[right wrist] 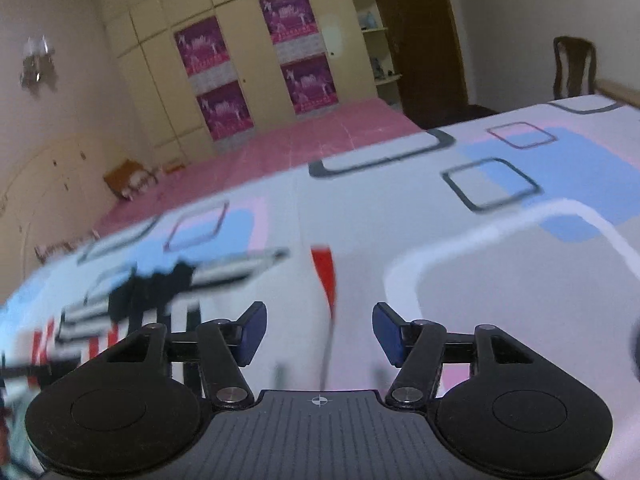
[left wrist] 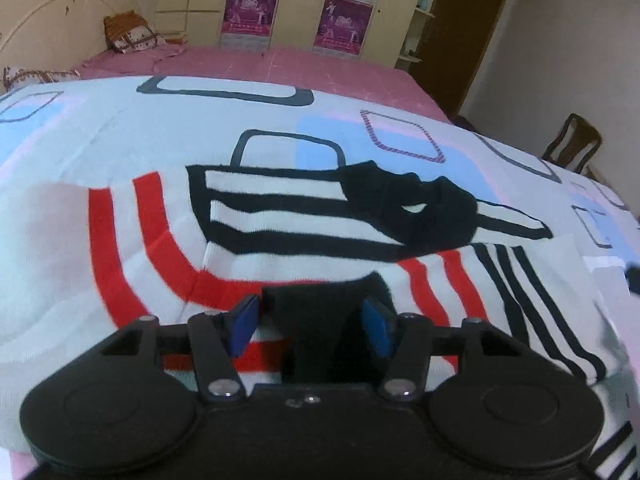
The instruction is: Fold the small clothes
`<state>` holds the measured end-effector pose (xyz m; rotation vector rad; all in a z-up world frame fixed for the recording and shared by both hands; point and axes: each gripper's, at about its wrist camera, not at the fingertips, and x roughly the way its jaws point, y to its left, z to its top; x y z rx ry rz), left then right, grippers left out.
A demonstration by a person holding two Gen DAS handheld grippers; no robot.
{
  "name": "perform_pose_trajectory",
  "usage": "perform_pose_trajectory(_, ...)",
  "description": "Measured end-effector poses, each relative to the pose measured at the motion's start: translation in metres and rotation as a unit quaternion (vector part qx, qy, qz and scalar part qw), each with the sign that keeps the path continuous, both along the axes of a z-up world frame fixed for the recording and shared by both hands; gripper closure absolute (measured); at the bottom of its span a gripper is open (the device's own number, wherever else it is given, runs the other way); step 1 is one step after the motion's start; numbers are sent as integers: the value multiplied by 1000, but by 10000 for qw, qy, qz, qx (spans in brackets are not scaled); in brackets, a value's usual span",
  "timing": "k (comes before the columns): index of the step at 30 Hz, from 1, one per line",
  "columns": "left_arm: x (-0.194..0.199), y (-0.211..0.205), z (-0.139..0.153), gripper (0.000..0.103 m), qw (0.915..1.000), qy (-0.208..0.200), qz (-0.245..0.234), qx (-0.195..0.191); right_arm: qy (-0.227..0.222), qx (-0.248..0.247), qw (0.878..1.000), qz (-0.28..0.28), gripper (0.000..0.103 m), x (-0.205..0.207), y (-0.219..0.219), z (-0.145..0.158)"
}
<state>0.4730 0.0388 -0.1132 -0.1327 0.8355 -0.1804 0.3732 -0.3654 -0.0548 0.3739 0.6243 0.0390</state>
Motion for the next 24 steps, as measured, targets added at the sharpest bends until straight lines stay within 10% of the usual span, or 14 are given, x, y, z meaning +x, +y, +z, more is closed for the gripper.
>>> perform_pose_trajectory(6, 0, 2, -2, 69, 9992, -55, 400, -49, 531, 703, 9961, 84, 60, 77, -27, -31)
perform_pose_trajectory(8, -1, 1, -3, 89, 9992, -86, 386, -100, 791, 1137, 9901, 225, 60, 91, -36, -46)
perform_pose_trajectory(10, -4, 1, -1, 97, 9990, -213, 342, -215, 831, 1390, 9857, 476, 91, 94, -39, -52)
perform_pose_trajectory(17, -21, -3, -8, 96, 9975, -500, 464, 209, 483, 0, 9970, 602, 94, 79, -20, -51)
perform_pose_trajectory(20, -17, 2, -1, 67, 9972, -402, 571, 255, 547, -113, 9967, 594, 88, 79, -24, -41)
perform_pose_trajectory(22, -27, 2, 14, 38, 9901, -682, 1019, 677, 306, -486, 9980, 250, 46, 67, -27, -26)
perform_pose_trajectory(24, -35, -13, 29, 30, 9865, -1160, 945, 659, 59, -333, 9985, 441, 49, 56, -27, -12)
